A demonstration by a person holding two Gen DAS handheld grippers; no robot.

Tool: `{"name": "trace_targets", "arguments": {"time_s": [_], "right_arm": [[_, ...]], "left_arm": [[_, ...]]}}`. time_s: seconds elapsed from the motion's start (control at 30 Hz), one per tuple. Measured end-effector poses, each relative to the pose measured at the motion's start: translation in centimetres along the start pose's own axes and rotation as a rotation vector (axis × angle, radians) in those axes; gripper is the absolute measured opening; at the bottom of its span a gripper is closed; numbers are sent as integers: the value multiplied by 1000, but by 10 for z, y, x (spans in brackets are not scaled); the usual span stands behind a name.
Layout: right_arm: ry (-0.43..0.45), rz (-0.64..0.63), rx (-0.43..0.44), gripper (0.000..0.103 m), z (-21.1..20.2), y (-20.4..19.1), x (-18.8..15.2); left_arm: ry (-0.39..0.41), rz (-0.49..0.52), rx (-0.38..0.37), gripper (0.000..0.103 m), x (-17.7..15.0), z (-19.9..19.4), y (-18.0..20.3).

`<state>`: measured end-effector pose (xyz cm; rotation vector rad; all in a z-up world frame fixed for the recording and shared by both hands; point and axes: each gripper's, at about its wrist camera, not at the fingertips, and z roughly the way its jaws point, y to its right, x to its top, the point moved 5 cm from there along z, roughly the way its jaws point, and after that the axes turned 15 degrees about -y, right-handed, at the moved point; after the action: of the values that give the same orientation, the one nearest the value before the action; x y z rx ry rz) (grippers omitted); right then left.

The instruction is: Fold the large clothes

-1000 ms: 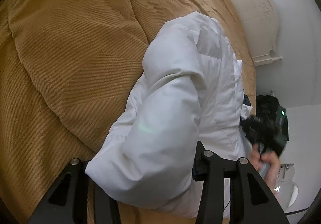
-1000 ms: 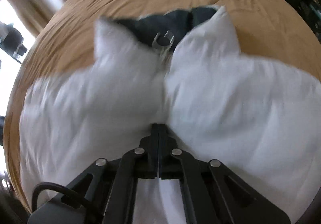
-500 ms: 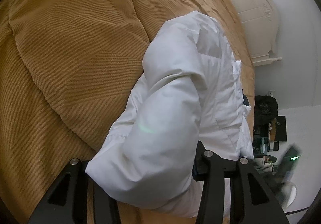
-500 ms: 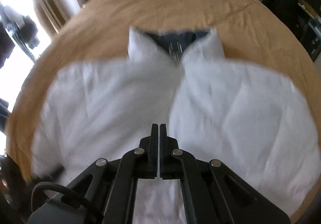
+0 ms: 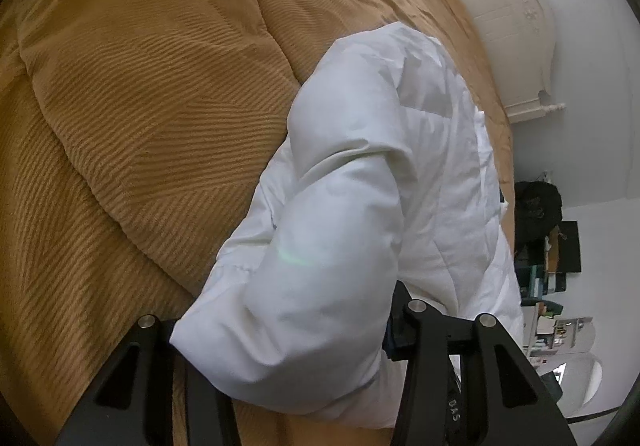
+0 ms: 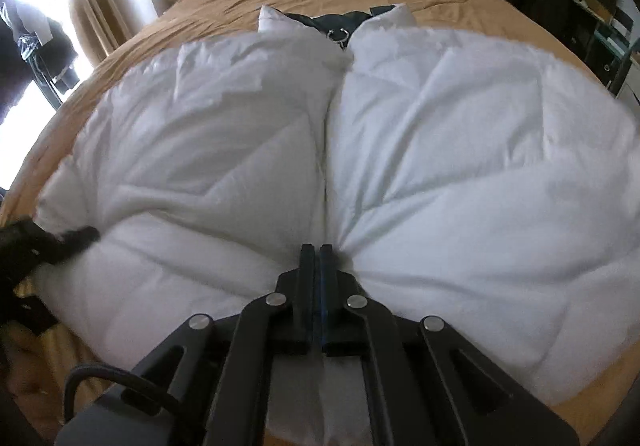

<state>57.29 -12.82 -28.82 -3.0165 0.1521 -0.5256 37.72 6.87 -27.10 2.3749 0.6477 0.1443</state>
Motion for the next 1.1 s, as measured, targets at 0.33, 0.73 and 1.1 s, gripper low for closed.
{"name": "trace_targets", "arguments": {"time_s": [0.33, 0.73, 1.1], "right_arm": [[75, 34, 71, 4, -29, 6, -38], [30, 24, 122, 1, 5, 16, -36], [63, 189, 365, 1, -34, 35, -8]], "left_arm": [[-6, 10, 12, 50, -1, 1, 2], [99, 183, 107, 19, -31, -34, 59], [118, 427, 226, 18, -65, -57, 152]]}}
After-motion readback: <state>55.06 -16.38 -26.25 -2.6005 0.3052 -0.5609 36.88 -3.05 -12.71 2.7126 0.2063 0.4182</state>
